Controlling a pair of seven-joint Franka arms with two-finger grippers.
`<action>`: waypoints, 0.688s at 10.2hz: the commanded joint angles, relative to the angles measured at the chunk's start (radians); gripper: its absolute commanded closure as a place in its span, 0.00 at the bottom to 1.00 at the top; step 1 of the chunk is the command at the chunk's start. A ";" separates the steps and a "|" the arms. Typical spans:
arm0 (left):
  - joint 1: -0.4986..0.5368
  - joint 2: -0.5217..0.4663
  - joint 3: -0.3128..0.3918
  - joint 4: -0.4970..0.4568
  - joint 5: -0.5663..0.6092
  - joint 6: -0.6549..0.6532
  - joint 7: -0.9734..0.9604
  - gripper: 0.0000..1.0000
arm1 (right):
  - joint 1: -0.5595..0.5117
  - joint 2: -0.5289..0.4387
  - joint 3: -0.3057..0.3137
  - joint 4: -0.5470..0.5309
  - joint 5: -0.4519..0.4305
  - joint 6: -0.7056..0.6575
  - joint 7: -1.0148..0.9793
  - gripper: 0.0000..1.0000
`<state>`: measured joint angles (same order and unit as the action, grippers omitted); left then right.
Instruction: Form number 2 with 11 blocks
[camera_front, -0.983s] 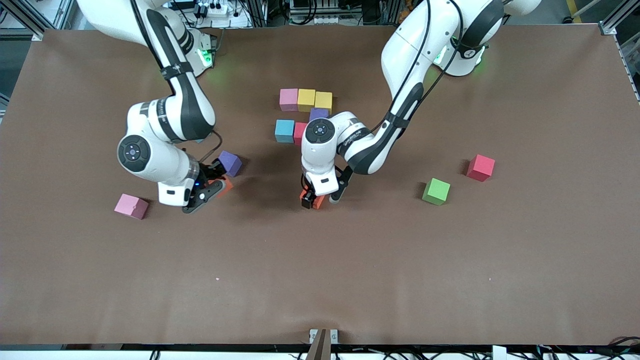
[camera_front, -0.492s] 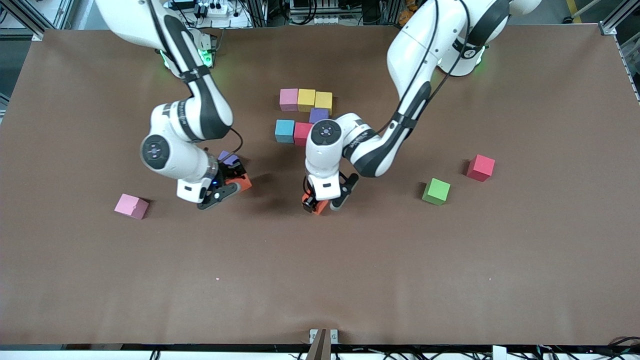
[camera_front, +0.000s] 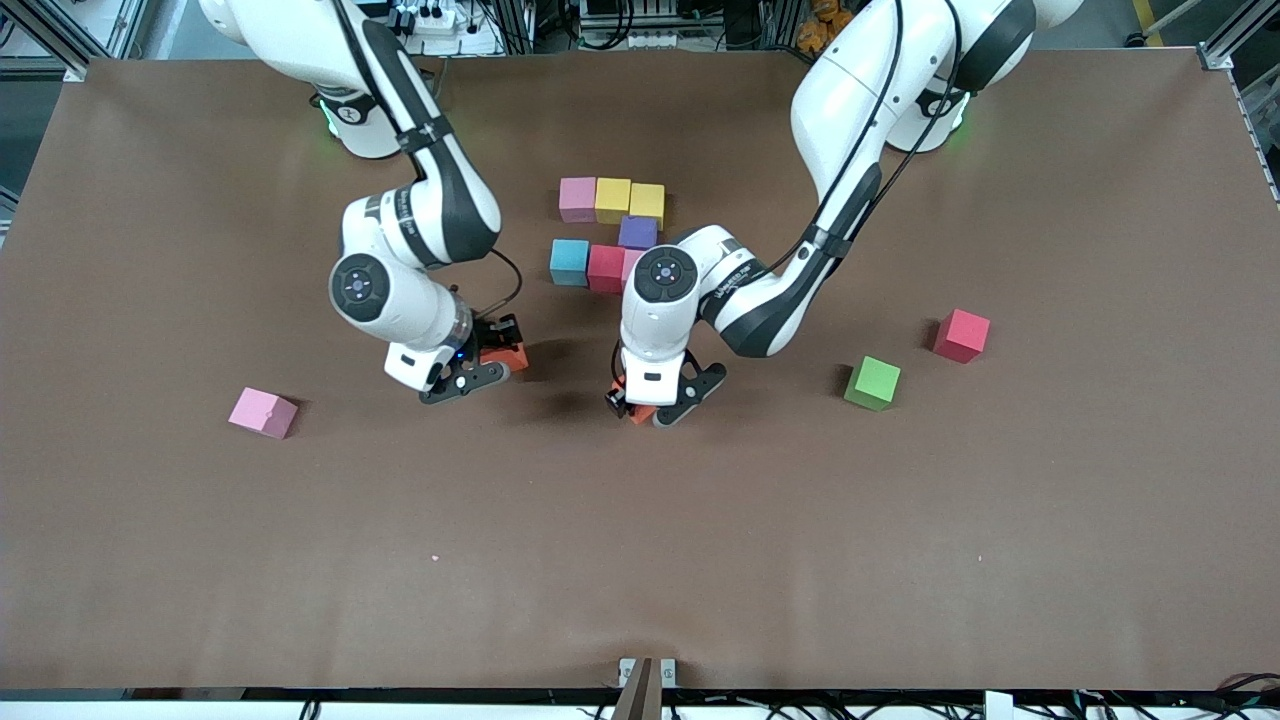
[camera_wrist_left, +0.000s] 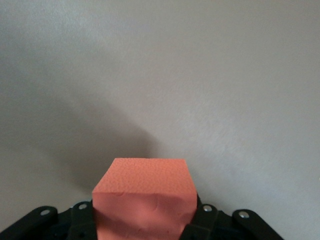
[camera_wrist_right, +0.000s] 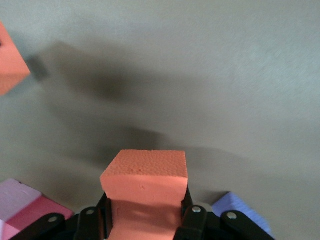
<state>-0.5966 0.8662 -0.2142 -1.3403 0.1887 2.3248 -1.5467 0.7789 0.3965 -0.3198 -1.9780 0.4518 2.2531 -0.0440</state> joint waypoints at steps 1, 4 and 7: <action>0.053 -0.035 -0.046 -0.016 -0.029 -0.076 0.104 0.74 | 0.054 -0.002 -0.007 -0.039 0.016 0.064 0.120 0.72; 0.147 -0.050 -0.132 -0.017 -0.026 -0.168 0.206 0.73 | 0.115 0.001 -0.007 -0.123 0.121 0.210 0.136 0.72; 0.147 -0.050 -0.132 -0.020 -0.023 -0.182 0.208 0.73 | 0.173 -0.001 -0.008 -0.124 0.140 0.212 0.300 0.72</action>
<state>-0.4522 0.8372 -0.3397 -1.3397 0.1855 2.1586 -1.3573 0.9142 0.4060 -0.3190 -2.0907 0.5682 2.4540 0.1855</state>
